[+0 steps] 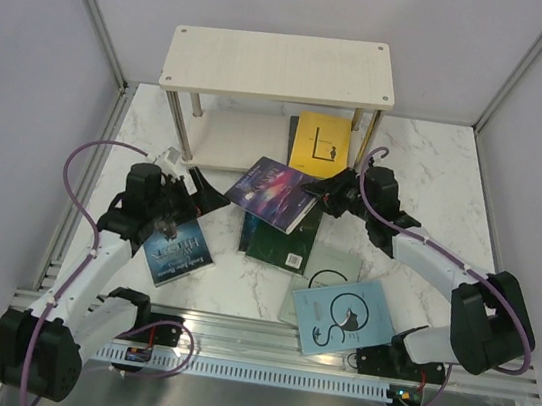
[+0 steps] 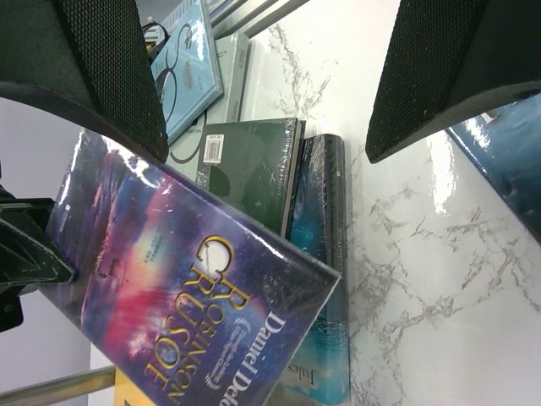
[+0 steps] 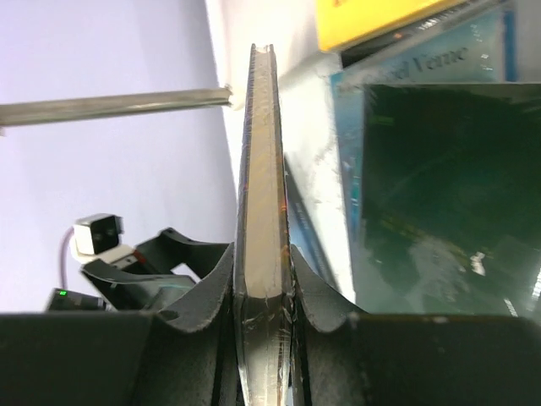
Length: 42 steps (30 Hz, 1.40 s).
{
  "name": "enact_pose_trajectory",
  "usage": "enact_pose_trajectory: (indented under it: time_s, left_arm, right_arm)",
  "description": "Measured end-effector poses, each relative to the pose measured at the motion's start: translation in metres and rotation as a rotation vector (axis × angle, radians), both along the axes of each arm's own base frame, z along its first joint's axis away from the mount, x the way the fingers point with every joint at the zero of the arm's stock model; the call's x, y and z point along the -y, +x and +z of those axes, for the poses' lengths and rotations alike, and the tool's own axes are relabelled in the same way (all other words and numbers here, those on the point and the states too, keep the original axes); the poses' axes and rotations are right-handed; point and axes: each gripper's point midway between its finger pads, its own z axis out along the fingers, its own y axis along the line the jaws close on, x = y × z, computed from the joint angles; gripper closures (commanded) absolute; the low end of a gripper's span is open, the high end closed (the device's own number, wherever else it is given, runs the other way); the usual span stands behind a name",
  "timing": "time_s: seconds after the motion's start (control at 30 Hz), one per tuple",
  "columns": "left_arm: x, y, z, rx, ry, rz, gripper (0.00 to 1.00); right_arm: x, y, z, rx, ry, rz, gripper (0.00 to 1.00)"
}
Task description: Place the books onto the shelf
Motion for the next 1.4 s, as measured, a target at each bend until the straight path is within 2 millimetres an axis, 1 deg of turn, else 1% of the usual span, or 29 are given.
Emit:
enact_pose_trajectory:
  time_s: [0.1,0.23,0.43,0.53,0.63,0.77,0.83,1.07,1.23,1.37,1.4]
  left_arm:
    - [0.003,0.001,0.004,0.012,-0.021,-0.011,0.00]
    - [0.009,0.004,0.011,0.035,-0.076,-0.015,0.00]
    - [0.016,0.013,0.022,0.063,-0.140,-0.012,0.00]
    - [0.017,0.018,0.022,0.060,-0.160,-0.003,0.01]
    - [0.019,0.024,0.023,0.054,-0.175,0.005,0.02]
    - [0.020,0.034,0.025,0.036,-0.188,0.015,0.03]
    - [0.019,0.038,0.025,0.026,-0.187,0.024,0.03]
    - [0.009,0.059,0.022,0.011,-0.164,0.076,0.04]
    - [0.002,0.074,0.016,0.004,-0.126,0.103,0.04]
    - [-0.008,0.090,0.013,0.015,-0.088,0.142,0.04]
    - [-0.013,0.097,0.014,0.028,-0.074,0.154,0.04]
  right_arm:
    - [-0.002,0.004,0.012,0.010,0.050,-0.016,1.00]
    - [-0.005,0.004,0.025,0.021,0.119,-0.027,1.00]
    - [-0.007,-0.011,0.044,0.033,0.201,-0.010,1.00]
    - [-0.017,-0.020,0.051,0.041,0.230,0.030,1.00]
    - [-0.030,-0.033,0.049,0.035,0.221,0.076,1.00]
    - [-0.046,-0.053,0.041,0.020,0.186,0.137,1.00]
    - [-0.054,-0.059,0.043,0.030,0.186,0.154,1.00]
    - [-0.064,-0.062,0.047,0.071,0.182,0.136,1.00]
    - [-0.073,-0.072,0.048,0.076,0.178,0.156,1.00]
    - [-0.092,-0.087,0.051,0.065,0.168,0.211,1.00]
    - [-0.101,-0.093,0.052,0.058,0.166,0.236,1.00]
